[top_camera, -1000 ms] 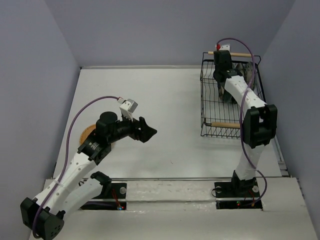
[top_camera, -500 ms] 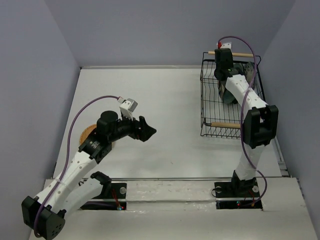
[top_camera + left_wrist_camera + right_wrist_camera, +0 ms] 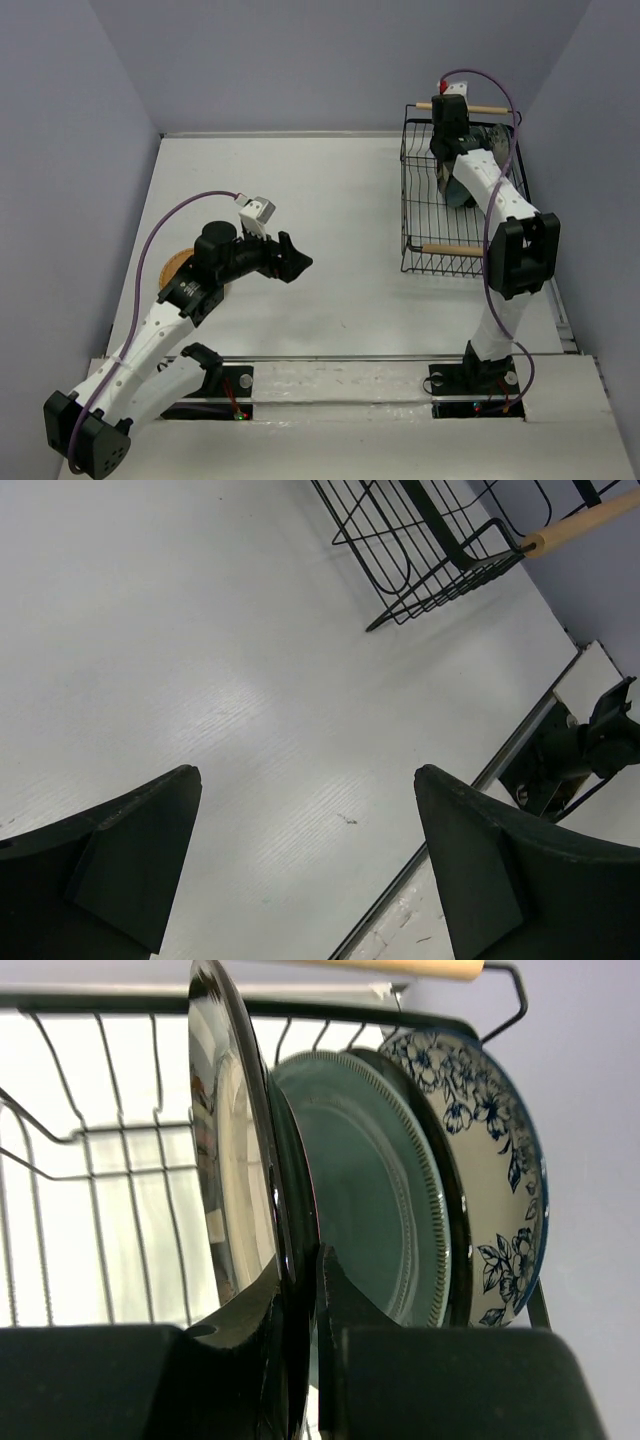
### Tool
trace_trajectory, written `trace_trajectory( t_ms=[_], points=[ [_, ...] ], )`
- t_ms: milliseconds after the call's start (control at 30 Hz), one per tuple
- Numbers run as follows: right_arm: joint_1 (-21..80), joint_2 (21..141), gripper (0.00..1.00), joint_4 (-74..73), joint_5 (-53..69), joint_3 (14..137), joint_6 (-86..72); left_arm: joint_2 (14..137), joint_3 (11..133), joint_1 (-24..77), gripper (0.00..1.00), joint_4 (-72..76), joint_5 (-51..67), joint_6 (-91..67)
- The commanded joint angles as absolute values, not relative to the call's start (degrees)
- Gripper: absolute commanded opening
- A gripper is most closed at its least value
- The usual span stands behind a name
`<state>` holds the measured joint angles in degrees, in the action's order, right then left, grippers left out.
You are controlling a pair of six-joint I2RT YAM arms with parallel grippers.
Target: Load the plates into the dish rack
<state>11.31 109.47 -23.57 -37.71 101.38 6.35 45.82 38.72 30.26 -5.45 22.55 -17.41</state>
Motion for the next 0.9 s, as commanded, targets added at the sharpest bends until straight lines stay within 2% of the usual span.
trace_trajectory(
  t_ms=[0,867],
  points=[
    [11.60,100.55,0.07,-10.02,-38.93,103.54,3.87,45.97,41.57,29.97,0.99,-4.39,23.03,-16.61],
    [11.07,104.06,0.07,-6.77,-37.09,94.31,0.18,47.29,41.66,29.71,0.99,-4.39,23.20,-16.61]
  ],
)
